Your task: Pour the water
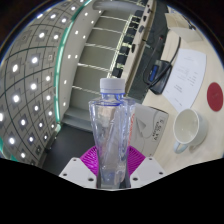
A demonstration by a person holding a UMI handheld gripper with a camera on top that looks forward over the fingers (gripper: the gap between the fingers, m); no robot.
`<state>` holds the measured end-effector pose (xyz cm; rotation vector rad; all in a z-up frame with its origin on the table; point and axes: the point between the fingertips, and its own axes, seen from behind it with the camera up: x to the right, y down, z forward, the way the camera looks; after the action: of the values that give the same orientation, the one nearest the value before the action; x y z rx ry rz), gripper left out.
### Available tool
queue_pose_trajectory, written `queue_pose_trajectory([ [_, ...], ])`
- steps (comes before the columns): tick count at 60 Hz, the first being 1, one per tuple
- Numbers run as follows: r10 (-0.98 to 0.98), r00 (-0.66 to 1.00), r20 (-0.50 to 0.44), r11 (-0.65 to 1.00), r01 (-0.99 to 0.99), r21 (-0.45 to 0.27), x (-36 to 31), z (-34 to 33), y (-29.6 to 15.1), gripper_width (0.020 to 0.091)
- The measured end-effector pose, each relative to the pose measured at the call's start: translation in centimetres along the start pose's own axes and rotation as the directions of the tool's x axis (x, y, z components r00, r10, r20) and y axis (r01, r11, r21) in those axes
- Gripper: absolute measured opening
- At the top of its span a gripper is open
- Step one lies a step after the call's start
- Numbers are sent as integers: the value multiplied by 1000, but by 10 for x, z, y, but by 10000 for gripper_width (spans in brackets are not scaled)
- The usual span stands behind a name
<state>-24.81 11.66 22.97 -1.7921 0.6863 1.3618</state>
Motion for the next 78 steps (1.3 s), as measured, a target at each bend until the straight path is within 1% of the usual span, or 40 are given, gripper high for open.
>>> queue_pose_trajectory([
  [5, -267, 963, -28, 963, 268, 30, -18, -11, -29, 329],
  [11, -528, 844, -89, 844, 534, 57, -30, -26, -65, 330],
  [17, -713, 679, -172, 680, 730, 66, -25, -44, -102, 330],
  [22, -799, 544, -257, 551, 833, 50, -6, -61, -135, 332],
  [28, -839, 428, -335, 456, 890, -4, 35, -78, -163, 332],
  [36, -844, 349, -406, 418, 904, -91, 106, -90, -190, 331],
  [40, -835, 347, -427, 430, 896, -112, 129, -96, -192, 331],
  [46, -833, 331, -444, 441, 881, -171, 168, -100, -187, 331],
  [47, -833, 329, -444, 442, 879, -179, 183, -94, -192, 332],
  [57, -828, 325, -457, 465, 853, -236, 230, -99, -181, 338],
  [58, -828, 328, -455, 457, 864, -210, 225, -101, -183, 340],
  [59, -829, 323, -457, 454, 866, -210, 226, -100, -182, 343],
  [66, -841, 288, -459, 424, 876, -228, 227, -105, -177, 476],
  [69, -840, 288, -460, 428, 872, -236, 227, -106, -176, 517],
  [70, -838, 292, -461, 435, 867, -243, 228, -107, -175, 555],
  [71, -837, 296, -461, 443, 861, -251, 229, -109, -174, 612],
  [72, -838, 300, -456, 449, 855, -261, 229, -110, -171, 686],
  [74, -839, 308, -448, 458, 845, -276, 228, -112, -167, 861],
  [75, -840, 309, -447, 459, 843, -280, 227, -114, -164, 860],
  [76, -839, 308, -448, 460, 841, -285, 227, -117, -164, 838],
  [77, -838, 304, -452, 461, 839, -291, 226, -120, -164, 830],
  [78, -838, 299, -456, 459, 837, -296, 224, -123, -164, 834],
])
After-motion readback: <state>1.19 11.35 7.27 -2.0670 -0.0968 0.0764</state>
